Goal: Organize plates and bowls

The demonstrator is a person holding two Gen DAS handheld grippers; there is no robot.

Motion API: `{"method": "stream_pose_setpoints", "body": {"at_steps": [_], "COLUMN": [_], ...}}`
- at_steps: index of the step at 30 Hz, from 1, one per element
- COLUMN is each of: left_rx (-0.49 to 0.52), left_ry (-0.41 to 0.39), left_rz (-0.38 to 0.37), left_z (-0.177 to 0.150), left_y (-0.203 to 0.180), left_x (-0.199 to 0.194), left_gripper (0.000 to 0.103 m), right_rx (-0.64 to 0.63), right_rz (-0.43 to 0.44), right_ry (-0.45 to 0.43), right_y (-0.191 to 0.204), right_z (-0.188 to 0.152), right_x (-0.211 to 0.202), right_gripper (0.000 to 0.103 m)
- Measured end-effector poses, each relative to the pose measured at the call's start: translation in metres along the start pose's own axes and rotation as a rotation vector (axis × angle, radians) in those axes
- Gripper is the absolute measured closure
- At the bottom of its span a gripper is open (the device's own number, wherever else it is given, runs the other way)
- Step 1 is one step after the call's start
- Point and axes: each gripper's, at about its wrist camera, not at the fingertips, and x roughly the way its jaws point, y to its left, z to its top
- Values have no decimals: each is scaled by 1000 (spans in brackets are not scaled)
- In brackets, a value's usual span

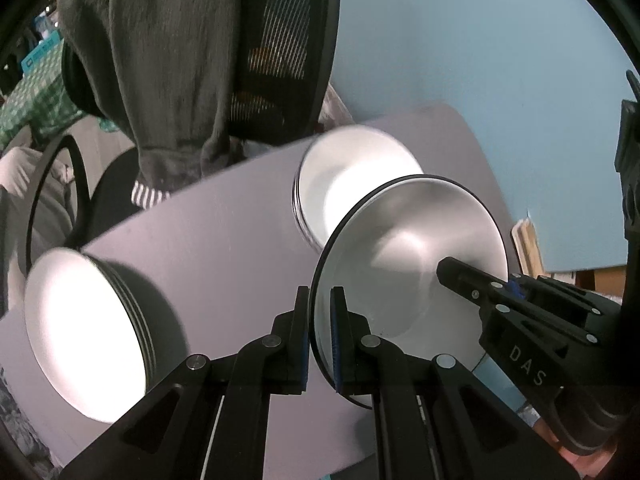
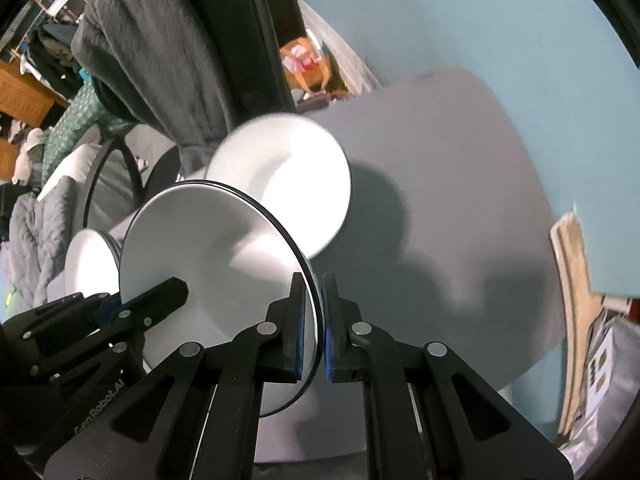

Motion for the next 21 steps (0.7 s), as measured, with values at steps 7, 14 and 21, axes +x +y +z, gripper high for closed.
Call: {"method": "stream_pose_setpoints", "body": {"at_steps": [7, 14, 21], "left_rx": [18, 28, 44], "left_ry": [-11, 10, 44], "left_rz": [19, 53, 85], "left_z": [36, 62, 66], "left_y": [0, -1, -4], "left_x": [4, 18, 31], "left_gripper": [95, 95, 95], "right_rx": [4, 19, 39], "right_rz": [-2, 5, 18], "right_ry": [-9, 21, 63], "right_y": [2, -13, -18], "right_z": [30, 44, 47], "right_x": [9, 16, 32], "right_gripper": [95, 95, 95]}}
